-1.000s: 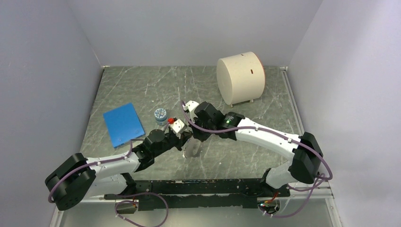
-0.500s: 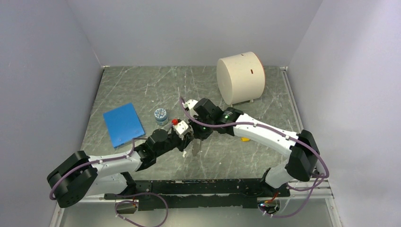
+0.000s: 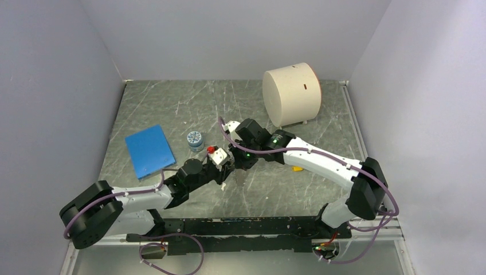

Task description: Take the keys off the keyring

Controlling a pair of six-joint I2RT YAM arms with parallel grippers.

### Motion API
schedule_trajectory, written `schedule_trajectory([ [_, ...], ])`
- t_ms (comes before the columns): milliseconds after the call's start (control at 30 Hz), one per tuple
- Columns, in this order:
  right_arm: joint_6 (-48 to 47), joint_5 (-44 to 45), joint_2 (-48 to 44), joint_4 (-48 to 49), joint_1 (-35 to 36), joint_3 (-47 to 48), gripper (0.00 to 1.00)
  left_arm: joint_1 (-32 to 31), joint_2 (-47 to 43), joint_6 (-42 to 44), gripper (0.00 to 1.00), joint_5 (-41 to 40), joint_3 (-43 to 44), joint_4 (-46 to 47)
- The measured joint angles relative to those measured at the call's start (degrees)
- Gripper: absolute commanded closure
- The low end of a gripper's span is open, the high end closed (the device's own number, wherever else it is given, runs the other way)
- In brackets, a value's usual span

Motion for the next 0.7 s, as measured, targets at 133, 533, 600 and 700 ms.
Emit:
schedule_trajectory([
  [133,0.13,-0.76,-0.07,-0.02,-0.48,-0.22,1.0,0.0,0.72,0.0,0.74,-0.35,-1.18,2.89],
  [533,0.52,-1.99,-0.52,0.37,-1.57,-0.92,1.0,-0.04,2.03,0.04,0.95,-0.44,-2.73,7.52],
  [600,0.61,-2.08,-0.83,0.46,-1.84,-1.18,1.0,-0.04,2.03,0.0,0.97,-0.39,-2.73,7.89],
  [700,0.66,-2.38,-1.14,0.5,-2.1,-1.51,1.0,-0.15,2.01,-0.07,0.97,-0.35,-2.73,7.93],
])
